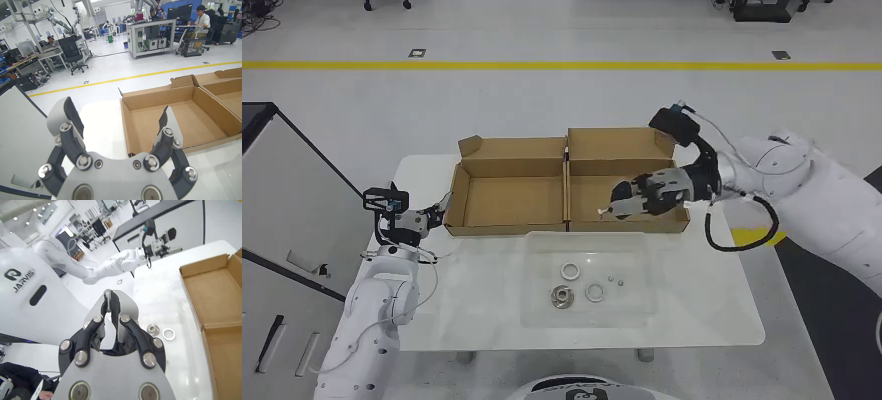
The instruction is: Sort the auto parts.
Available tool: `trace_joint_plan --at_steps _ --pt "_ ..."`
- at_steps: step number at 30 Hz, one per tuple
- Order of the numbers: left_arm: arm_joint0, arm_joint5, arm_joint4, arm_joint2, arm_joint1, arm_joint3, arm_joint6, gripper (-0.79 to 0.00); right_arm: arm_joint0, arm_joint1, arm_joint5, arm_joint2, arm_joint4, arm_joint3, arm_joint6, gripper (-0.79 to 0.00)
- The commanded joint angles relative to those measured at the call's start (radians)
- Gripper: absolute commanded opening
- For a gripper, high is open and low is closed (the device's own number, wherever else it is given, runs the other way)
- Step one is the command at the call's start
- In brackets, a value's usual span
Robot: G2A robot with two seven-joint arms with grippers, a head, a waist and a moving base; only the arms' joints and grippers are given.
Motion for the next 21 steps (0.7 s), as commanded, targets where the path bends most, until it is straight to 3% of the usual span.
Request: trace_joint_plan --at_steps 1,12,21 --pt "0.000 0.000 0.000 0.000 0.000 0.000 0.000 0.000 -0.004 0.002 -0.012 0.007 0.045 -0.011 -0.012 -0.785" --pt "0.000 0.000 0.000 0.000 0.000 0.000 0.000 0.000 -0.052 0.003 -0.081 0.106 0.285 -0.125 -0.081 -0.785" --pt "0.000 0.000 0.000 0.000 0.000 0.000 0.000 0.000 -0.122 -0.038 -0.085 0.238 0.446 -0.244 -0.084 -0.785"
